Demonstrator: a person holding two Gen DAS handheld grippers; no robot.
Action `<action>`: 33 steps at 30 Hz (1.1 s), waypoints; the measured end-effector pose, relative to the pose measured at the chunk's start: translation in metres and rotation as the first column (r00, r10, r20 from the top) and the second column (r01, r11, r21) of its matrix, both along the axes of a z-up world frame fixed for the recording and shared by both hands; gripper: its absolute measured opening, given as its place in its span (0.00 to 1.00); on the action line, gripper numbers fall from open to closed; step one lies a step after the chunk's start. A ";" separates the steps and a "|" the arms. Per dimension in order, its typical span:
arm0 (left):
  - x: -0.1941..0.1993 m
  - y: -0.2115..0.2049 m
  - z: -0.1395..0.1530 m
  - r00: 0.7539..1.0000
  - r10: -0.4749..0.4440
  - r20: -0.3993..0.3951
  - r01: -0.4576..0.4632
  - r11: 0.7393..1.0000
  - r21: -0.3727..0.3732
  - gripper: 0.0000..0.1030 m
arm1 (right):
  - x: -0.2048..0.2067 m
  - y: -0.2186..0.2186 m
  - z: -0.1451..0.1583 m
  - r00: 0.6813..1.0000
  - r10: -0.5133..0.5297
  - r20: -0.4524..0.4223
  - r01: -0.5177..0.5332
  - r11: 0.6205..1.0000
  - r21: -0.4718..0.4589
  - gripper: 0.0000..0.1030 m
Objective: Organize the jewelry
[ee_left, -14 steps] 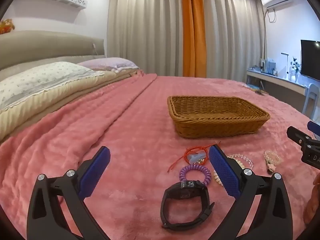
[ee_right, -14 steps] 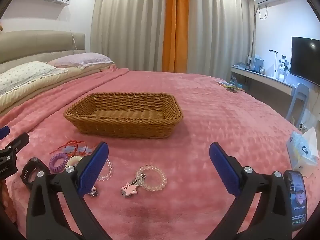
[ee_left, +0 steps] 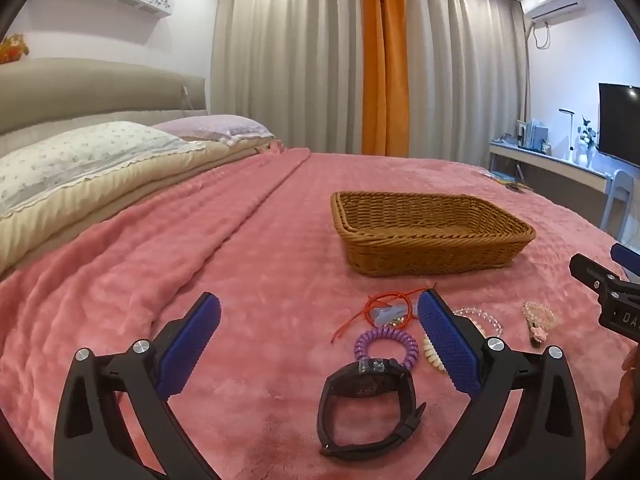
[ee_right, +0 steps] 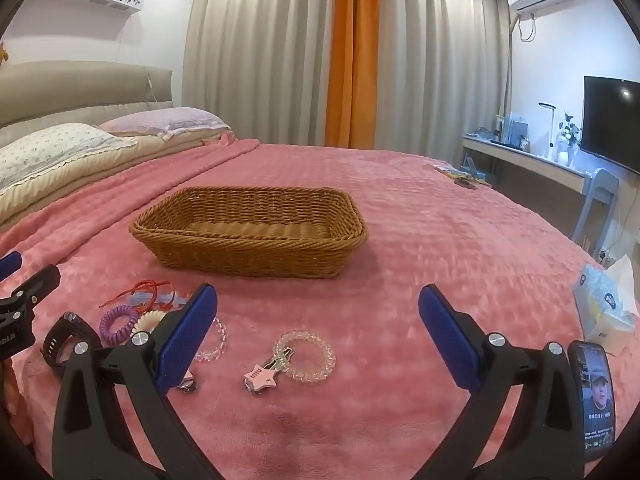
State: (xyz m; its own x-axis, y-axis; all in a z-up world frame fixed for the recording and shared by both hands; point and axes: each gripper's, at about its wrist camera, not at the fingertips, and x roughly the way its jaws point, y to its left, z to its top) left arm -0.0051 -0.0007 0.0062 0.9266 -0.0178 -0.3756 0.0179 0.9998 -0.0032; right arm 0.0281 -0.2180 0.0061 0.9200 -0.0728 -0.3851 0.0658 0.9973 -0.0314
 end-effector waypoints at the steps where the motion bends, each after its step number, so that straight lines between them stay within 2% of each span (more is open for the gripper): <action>1: -0.001 0.001 0.000 1.000 -0.001 0.000 0.001 1.000 -0.003 0.93 | 0.000 0.000 0.000 1.000 0.000 0.000 0.000 1.000 -0.001 0.94; 33: 0.002 0.002 -0.007 1.000 -0.004 -0.012 0.004 1.000 -0.005 0.93 | -0.001 0.002 -0.003 1.000 0.008 0.000 -0.008 1.000 -0.018 0.94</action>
State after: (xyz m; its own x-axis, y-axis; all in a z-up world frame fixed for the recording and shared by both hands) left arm -0.0030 0.0011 -0.0010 0.9221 -0.0236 -0.3862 0.0223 0.9997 -0.0079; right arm 0.0269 -0.2160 0.0027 0.9207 -0.0720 -0.3835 0.0575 0.9971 -0.0491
